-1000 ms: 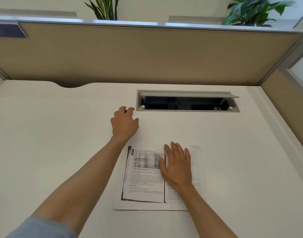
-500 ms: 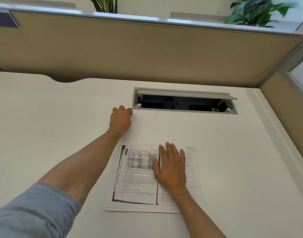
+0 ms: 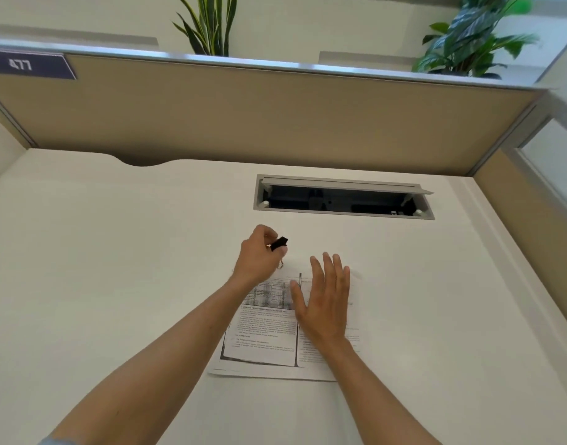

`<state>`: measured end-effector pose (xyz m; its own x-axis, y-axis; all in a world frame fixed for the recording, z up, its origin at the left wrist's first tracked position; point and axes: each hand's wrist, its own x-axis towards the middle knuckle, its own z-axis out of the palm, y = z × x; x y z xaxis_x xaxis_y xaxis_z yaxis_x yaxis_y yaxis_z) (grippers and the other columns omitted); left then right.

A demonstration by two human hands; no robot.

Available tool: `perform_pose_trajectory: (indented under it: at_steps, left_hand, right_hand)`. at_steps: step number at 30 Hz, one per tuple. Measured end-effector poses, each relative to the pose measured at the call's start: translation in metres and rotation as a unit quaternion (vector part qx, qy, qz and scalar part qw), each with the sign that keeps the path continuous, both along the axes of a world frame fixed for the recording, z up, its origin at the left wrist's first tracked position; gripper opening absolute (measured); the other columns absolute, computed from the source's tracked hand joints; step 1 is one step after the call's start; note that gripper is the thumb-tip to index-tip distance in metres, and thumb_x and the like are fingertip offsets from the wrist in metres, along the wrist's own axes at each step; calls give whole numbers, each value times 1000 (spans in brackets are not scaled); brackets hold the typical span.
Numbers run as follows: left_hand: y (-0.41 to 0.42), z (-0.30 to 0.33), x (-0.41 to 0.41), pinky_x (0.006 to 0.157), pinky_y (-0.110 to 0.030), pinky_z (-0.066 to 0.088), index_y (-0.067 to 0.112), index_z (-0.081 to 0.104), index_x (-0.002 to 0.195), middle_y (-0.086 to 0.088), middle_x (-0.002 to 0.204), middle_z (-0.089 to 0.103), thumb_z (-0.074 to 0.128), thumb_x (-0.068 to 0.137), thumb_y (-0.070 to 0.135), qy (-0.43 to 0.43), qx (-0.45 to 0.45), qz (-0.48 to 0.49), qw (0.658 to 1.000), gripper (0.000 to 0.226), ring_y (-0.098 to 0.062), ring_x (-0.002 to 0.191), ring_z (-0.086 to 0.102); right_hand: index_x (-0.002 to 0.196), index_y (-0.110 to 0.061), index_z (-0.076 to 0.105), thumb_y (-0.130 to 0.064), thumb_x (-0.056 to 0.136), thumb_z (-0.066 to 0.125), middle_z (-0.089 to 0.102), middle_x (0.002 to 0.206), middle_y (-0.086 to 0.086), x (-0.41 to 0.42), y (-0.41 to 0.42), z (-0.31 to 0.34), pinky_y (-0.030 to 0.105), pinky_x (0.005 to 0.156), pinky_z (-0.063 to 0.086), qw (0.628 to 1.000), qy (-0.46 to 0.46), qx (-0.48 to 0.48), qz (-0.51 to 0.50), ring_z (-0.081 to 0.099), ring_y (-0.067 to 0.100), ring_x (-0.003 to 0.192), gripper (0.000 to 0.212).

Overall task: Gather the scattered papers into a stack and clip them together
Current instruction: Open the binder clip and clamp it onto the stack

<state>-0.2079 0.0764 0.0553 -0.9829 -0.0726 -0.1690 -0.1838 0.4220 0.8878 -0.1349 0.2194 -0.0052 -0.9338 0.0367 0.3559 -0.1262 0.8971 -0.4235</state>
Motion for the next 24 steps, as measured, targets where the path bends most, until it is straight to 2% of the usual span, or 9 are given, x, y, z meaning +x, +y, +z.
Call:
perform_pose_trajectory:
  at_steps: [2,4,6,9,11,13,16,20,24]
  left_hand:
    - [3,6,17,69,-24,51,15,57,103,-1,99,68,73,85,23,-24,45,13,999,26,-17,86,66]
    - [3,9,33,76,-34,54,13,59,94,-2,90,71,75,82,26,-49,97,17,994,24,-22,86,68]
    - [4,13,48,74,-34,55,9,62,87,-3,81,71,75,84,23,-56,148,5,987,19,-22,81,68]
    - [5,17,70,70,-29,52,5,66,81,-5,78,71,73,86,23,-61,186,4,981,20,-17,77,67]
    - [5,18,81,71,-29,52,5,68,79,-6,81,74,73,86,26,-64,187,15,980,22,-17,79,69]
    - [5,21,91,72,-28,51,7,71,78,-4,84,77,71,88,25,-67,195,30,978,20,-16,81,71]
    - [7,23,103,72,-24,52,4,74,82,-1,83,78,67,91,23,-68,198,56,976,22,-12,81,71]
    - [7,23,113,74,-23,55,1,74,86,-7,89,77,65,93,20,-76,210,67,972,23,-16,88,72]
    - [8,25,120,76,-23,58,5,74,78,-8,86,76,61,95,14,-59,218,61,972,23,-20,88,73]
  right_hand:
    - [142,-17,39,-45,97,45,45,146,6,4,-8,15,45,113,34,992,-32,-123,-13,38,23,137,53]
    - [143,-26,37,-46,98,45,50,140,-2,11,-14,31,36,102,46,945,-117,-306,7,50,13,124,49]
    - [138,-30,44,-44,97,48,58,130,-8,17,-14,41,28,92,52,894,-156,-417,49,59,8,113,43]
    - [121,-20,58,-41,93,55,68,113,-7,30,-11,45,33,84,58,849,-140,-504,73,67,16,104,35]
    - [108,-14,63,-35,92,61,70,108,0,38,-8,46,37,81,60,844,-128,-517,65,69,23,98,26]
    - [98,-11,67,-25,91,65,72,106,1,45,-7,49,40,84,59,849,-130,-506,77,70,22,94,16]
    - [97,-10,71,-17,89,68,73,106,0,56,-8,54,39,89,58,853,-133,-496,97,71,16,96,10]
    - [91,-19,73,-13,90,66,74,99,-9,64,-8,59,37,87,57,875,-118,-458,106,70,12,95,9]
    - [92,-21,73,-11,90,66,74,98,-6,69,-8,62,38,87,57,884,-122,-435,117,70,12,94,13]
